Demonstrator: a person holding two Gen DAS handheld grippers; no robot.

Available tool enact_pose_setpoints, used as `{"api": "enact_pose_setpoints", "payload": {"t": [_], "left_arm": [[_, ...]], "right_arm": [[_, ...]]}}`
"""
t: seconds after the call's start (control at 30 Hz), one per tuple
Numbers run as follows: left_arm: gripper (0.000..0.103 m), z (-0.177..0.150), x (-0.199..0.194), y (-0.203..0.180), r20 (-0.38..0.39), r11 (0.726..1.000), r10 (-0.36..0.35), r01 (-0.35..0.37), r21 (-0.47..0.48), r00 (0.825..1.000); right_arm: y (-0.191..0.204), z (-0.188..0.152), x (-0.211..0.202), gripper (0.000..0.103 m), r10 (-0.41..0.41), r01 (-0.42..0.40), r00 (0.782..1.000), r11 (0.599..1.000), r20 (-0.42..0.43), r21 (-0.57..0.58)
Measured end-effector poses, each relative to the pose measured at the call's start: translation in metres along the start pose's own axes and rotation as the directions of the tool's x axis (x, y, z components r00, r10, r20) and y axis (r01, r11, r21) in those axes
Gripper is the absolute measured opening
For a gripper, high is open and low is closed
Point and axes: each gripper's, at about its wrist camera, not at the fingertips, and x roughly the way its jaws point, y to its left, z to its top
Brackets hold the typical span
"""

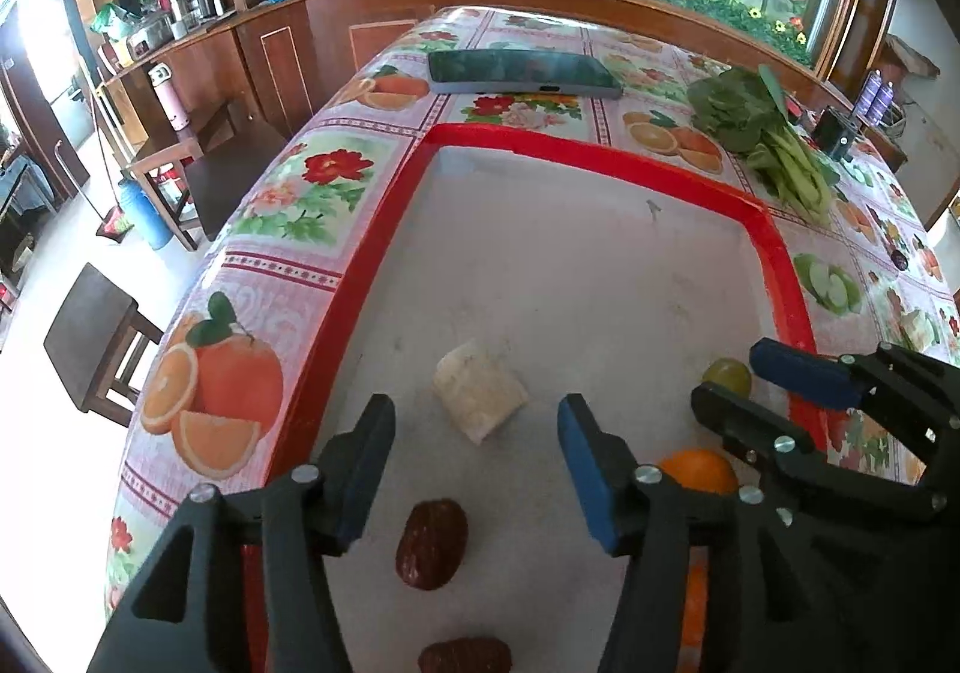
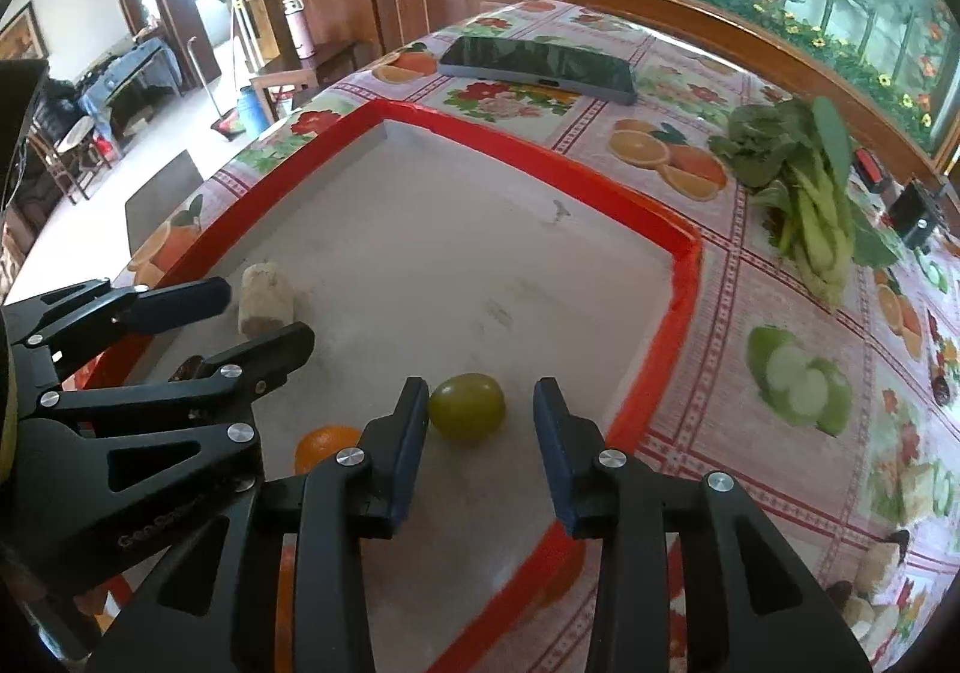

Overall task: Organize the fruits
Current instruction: 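Carry the cube and green fruit into the tray and open both grippers, then move both open grippers back to the fruit pile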

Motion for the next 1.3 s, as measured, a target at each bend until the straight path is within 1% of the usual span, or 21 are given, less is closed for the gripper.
{"api": "enact_pose_setpoints", "payload": {"t": [0.17, 0.33, 0.43, 0.57, 0.73, 0.77, 0.8, 0.87, 0.97, 1.1, 1.17, 1.3], "left_arm": [[0.067, -0.006, -0.012, -0.005, 0.019, 1.000, 0.007, -0.007, 0.007, 1.000], [0.069, -0.013, -0.023, -0.007, 0.037, 1.000, 0.007, -0.007, 0.004, 0.999], [0.072, -0.017, -0.030, -0.009, 0.043, 1.000, 0.009, -0.009, 0.001, 0.999], [0.072, -0.023, -0.040, -0.013, 0.055, 1.000, 0.017, -0.017, 0.000, 0.998], [0.073, -0.033, -0.054, -0.026, 0.061, 1.000, 0.024, -0.024, -0.007, 0.998], [0.073, -0.035, -0.057, -0.030, 0.063, 1.000, 0.027, -0.026, -0.008, 0.998], [0.074, -0.037, -0.060, -0.035, 0.065, 1.000, 0.024, -0.024, -0.008, 0.998], [0.075, -0.042, -0.064, -0.047, 0.066, 1.000, 0.015, -0.015, -0.004, 0.998], [0.075, -0.049, -0.067, -0.070, 0.060, 1.000, -0.005, 0.004, 0.017, 0.998], [0.075, -0.058, -0.066, -0.110, 0.041, 0.997, -0.026, 0.023, 0.070, 0.999], [0.075, -0.062, -0.065, -0.132, 0.029, 0.994, -0.042, 0.039, 0.101, 0.999], [0.075, -0.068, -0.063, -0.173, 0.013, 0.985, -0.069, 0.066, 0.159, 0.998]], "right_arm": [[-0.004, -0.008, -0.014, 0.036, -0.029, 0.029, 1.000, 0.999, 0.007, 0.014], [0.001, -0.017, -0.030, 0.036, -0.037, 0.036, 0.999, 0.999, 0.028, 0.006], [0.005, -0.024, -0.038, 0.043, -0.062, 0.062, 0.997, 0.998, 0.037, -0.006], [0.005, -0.037, -0.047, 0.044, -0.064, 0.064, 0.997, 0.998, 0.041, -0.007], [-0.003, -0.060, -0.061, 0.045, -0.062, 0.062, 0.997, 0.998, 0.039, -0.004], [-0.006, -0.065, -0.063, 0.047, -0.064, 0.064, 0.997, 0.998, 0.037, -0.002], [-0.010, -0.070, -0.066, 0.049, -0.066, 0.066, 0.997, 0.998, 0.035, 0.003], [-0.018, -0.083, -0.073, 0.060, -0.069, 0.069, 0.997, 0.997, 0.039, 0.019], [-0.037, -0.102, -0.084, 0.068, -0.076, 0.073, 0.996, 0.996, 0.043, 0.051], [-0.071, -0.128, -0.098, 0.068, -0.082, 0.077, 0.996, 0.990, 0.042, 0.115], [-0.087, -0.139, -0.104, 0.068, -0.102, 0.095, 0.994, 0.986, 0.042, 0.137], [-0.130, -0.167, -0.116, 0.068, -0.154, 0.145, 0.988, 0.969, 0.028, 0.202]]}}
